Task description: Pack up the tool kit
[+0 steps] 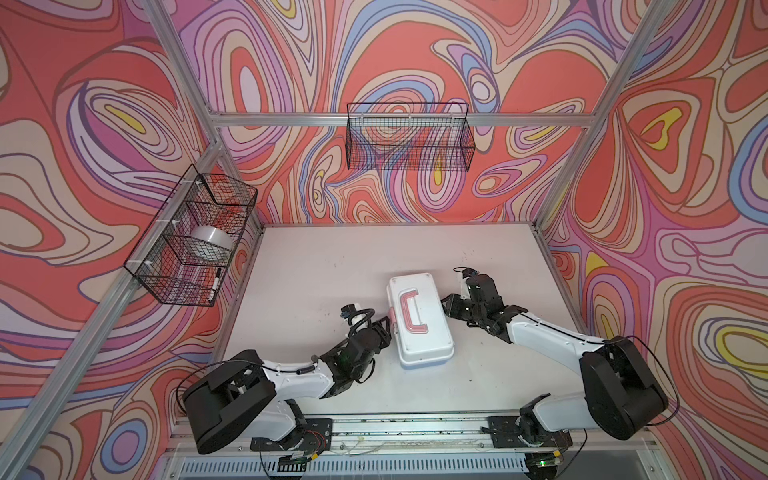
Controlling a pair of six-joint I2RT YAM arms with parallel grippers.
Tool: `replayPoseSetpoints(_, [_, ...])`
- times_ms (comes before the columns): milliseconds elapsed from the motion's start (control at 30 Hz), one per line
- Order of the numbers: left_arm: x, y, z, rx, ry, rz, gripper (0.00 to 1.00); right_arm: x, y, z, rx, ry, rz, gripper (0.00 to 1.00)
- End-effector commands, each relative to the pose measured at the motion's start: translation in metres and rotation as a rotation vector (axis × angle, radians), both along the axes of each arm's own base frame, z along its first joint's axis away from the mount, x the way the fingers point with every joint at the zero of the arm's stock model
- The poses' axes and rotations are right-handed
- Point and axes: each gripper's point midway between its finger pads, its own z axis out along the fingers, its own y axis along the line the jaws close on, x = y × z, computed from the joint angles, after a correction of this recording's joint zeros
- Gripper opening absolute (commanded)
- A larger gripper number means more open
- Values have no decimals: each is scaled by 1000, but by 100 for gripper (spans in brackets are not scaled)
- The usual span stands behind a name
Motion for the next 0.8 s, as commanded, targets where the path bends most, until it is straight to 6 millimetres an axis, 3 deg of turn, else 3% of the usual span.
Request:
replayPoseSetpoints(0, [-1, -15, 10, -96, -7, -36, 48, -39, 6, -41, -19, 172, 83, 29])
replayPoseSetpoints(767, [-1, -12, 12, -147, -6, -15, 46, -42, 6, -48, -10, 180, 88, 29])
